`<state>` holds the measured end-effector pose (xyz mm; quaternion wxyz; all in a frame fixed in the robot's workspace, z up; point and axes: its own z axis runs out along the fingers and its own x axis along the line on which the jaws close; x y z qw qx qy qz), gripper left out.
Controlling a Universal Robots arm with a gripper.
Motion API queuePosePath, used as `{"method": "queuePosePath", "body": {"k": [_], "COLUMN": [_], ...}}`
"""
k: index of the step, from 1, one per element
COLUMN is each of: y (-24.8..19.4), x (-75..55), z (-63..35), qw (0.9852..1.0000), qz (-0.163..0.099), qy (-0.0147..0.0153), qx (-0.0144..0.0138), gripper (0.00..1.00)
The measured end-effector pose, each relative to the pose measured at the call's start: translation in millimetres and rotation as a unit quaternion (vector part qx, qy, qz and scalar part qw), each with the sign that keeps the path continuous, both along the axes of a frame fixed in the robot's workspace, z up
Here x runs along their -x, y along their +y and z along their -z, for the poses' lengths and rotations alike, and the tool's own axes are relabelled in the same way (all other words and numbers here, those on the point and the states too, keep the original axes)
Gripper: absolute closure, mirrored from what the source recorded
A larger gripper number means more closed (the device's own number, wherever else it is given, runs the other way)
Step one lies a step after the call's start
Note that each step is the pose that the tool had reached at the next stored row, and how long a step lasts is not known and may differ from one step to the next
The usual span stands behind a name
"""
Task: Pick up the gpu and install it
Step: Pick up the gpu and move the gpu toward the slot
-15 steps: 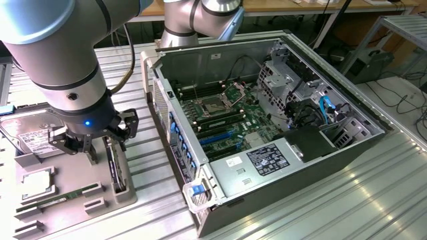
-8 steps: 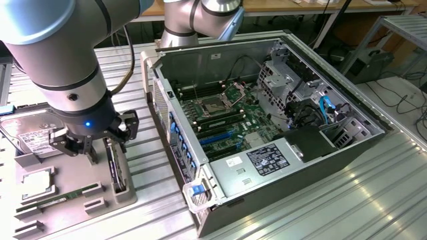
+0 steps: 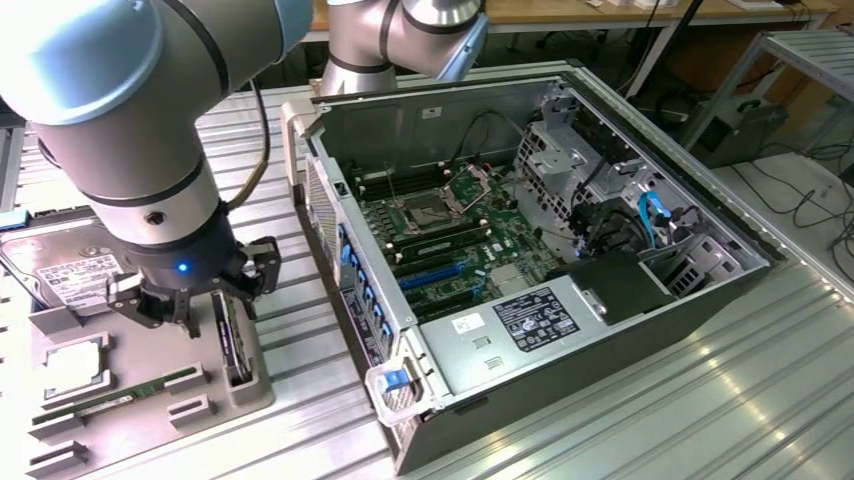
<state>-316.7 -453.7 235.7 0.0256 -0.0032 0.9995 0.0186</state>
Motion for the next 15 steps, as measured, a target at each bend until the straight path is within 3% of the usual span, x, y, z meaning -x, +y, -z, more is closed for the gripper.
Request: {"method": "queuePosePath", "body": {"k": [3, 4, 6, 15], "y": [1.3, 2.8, 3.2, 3.2], "x": [-0.1, -1.9, -4.3, -5.5], "z": [7.6, 13.9, 15.8, 17.4], "qw": [1.0000, 0.9999, 0.9999, 0.9999], "qz": [0.000, 0.000, 0.000, 0.000], "qy": [0.0015, 0.0122, 0.0147, 0.0152], "qx": [0.0000, 0.0001, 0.0000, 0.0005], "gripper": [0.40, 0.40, 0.40, 0.40]}}
